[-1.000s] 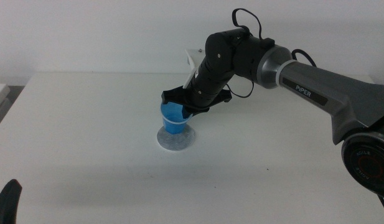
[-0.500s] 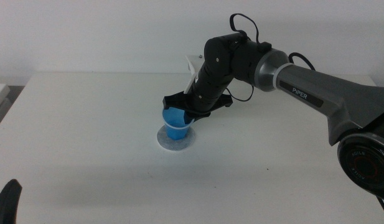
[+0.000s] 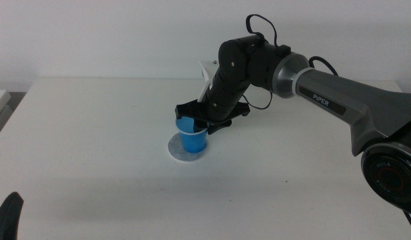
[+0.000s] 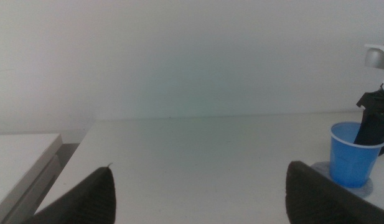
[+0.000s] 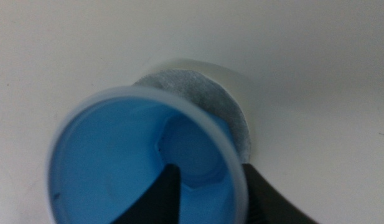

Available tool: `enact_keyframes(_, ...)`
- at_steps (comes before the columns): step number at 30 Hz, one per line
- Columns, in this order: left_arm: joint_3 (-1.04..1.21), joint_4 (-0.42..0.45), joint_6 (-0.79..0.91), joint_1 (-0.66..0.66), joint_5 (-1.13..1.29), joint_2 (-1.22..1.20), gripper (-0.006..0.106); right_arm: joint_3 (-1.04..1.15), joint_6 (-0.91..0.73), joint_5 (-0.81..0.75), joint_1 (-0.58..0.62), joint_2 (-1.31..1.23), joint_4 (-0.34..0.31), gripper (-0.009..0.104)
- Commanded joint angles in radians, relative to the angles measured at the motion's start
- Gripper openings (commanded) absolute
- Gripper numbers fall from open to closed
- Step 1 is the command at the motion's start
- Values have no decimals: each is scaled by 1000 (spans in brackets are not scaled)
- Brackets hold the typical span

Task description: Place an empty cup on a cup mat.

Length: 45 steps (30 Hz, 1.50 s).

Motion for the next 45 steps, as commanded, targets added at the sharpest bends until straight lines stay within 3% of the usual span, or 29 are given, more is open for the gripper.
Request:
enact_keyframes(1, 0, -2, -3, -1, -13, -4, 94, -8, 0, 4, 3, -13, -6, 29)
enact_keyframes(6, 0, -2, -3, -1, -13, -4, 94, -10, -10, -2, 3, -43, -6, 47)
enact_keyframes(11, 0, -2, -3, -1, -13, -4, 94, -32, -28, -11, 1, -97, -6, 77)
enact_keyframes(13, 0, -2, -3, -1, -13, -4, 94, -64, -52, 14, -3, -118, -6, 85)
enact_keyframes(22, 0, -2, -3, -1, -13, -4, 94, -323, -142, 222, -176, -290, -17, 85)
enact_keyframes(27, 0, -2, -3, -1, -13, -4, 94, -321, -124, 222, -328, -427, -143, 85)
enact_keyframes(28, 0, -2, -3, -1, -13, -4, 94, -298, -124, 222, -357, -458, -143, 85)
enact_keyframes(34, 0, -2, -3, -1, -13, -4, 94, 23, -124, 222, -450, -697, -154, 85)
enact_keyframes(37, 0, -2, -3, -1, -13, -4, 94, 270, -115, 79, -451, -877, -218, 85)
enact_keyframes(40, 0, -2, -3, -1, -13, -4, 94, 612, -49, -160, -451, -1119, -278, 85)
enact_keyframes(45, 0, -2, -3, -1, -13, -4, 94, 991, -49, -426, -451, -1374, -335, 85)
